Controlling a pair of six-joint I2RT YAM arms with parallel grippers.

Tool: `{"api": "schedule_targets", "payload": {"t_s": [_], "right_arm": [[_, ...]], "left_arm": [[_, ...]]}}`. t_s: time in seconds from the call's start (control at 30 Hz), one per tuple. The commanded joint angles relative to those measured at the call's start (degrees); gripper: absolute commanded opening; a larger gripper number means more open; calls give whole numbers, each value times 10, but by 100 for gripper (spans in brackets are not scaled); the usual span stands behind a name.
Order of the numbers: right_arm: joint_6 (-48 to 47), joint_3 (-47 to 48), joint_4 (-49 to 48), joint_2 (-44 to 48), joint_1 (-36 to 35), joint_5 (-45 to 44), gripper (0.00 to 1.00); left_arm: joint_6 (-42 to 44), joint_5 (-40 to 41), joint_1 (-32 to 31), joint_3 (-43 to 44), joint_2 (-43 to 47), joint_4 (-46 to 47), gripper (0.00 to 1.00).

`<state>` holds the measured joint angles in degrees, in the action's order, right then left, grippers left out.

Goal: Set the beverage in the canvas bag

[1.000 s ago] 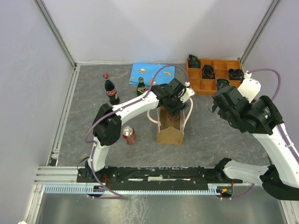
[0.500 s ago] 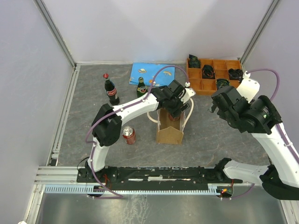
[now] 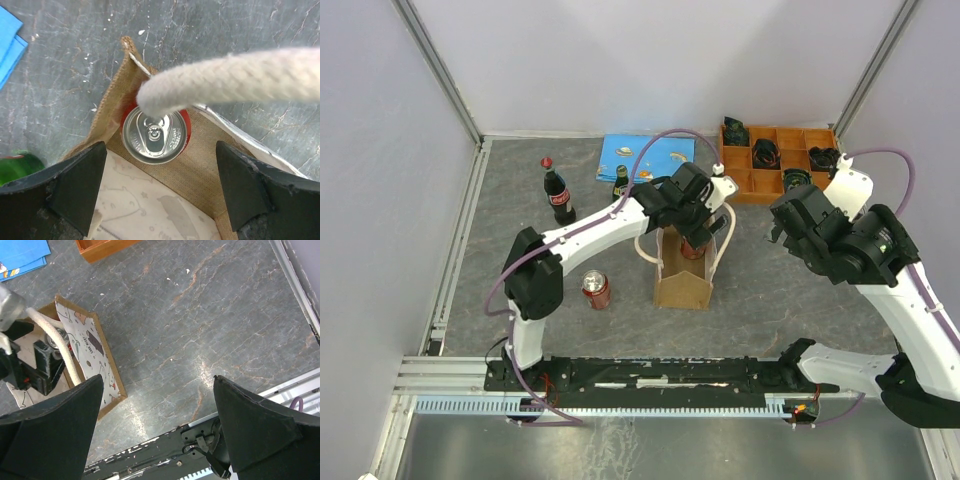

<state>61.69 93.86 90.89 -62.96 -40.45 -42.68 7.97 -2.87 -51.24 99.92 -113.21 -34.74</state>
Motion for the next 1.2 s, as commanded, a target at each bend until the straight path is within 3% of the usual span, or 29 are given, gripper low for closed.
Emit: {"api": "schedule_targets", "payload": {"t_s": [0.0,0.3,0.5,0.6,0.7,0.83,0.97,1.17], "right_arm": [[4,1,-10,0,1,-12,99],[4,1,-10,3,1,-10,99],[6,-4,-7,10,2,-8,99],[7,-7,-7,15,1,-10,99],[7,-10,-8,16,1,-11,99],[2,-12,-16,13,1,-9,99],[-3,-16,-26,8,2,-3,99],[-4,-15,-23,12,1,2,99]], "left_arm": [[-10,19,-4,17,54,2,96],[-13,52,7,4,112,-29,97],[-31,-41,101,-15,217,-75,95],[31,-109,160,-47,279,-130,95],[147,-175,201,-65,318,-256,95],[283,-202,241,-137,376,-395,96],[347,-167,255,-255,448,-381,97],[348,-169,255,-355,478,-314,97]]}}
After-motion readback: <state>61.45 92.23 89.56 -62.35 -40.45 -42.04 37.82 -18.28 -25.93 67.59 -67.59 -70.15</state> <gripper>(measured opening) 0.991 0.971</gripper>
